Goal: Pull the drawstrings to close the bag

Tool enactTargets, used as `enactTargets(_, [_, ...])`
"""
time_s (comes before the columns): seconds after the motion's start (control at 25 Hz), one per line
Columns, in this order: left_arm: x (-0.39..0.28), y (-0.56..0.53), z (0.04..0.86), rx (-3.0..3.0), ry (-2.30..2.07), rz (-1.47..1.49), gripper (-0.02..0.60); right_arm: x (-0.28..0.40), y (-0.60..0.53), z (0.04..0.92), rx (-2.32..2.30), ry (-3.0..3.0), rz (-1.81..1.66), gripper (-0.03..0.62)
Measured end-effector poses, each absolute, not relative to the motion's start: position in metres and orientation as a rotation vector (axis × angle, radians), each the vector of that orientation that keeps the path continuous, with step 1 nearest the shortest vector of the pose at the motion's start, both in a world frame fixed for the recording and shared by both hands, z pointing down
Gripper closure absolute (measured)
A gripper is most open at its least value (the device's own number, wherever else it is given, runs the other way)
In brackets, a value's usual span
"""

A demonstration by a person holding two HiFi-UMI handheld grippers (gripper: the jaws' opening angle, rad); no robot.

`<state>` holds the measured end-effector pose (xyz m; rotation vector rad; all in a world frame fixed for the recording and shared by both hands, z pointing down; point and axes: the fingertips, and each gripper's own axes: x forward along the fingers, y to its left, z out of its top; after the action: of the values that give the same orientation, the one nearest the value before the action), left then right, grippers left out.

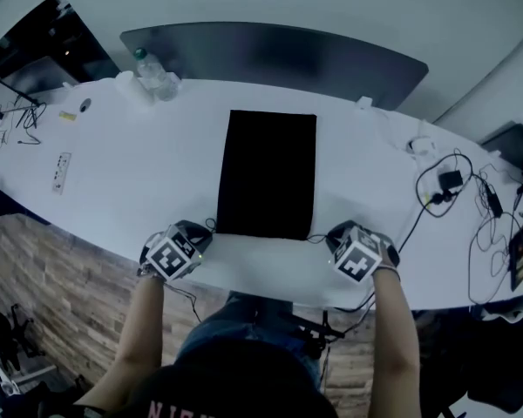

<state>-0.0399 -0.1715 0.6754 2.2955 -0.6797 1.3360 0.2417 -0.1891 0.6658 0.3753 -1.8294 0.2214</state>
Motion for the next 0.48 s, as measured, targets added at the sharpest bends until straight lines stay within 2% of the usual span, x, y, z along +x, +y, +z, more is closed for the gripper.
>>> enactTargets(0.48, [-0.039, -0.221, 0.568, 2.556, -0.937, 1.123, 0.565, 0.239, -0.211, 0.567, 0.728, -1.972, 0.103, 0.588])
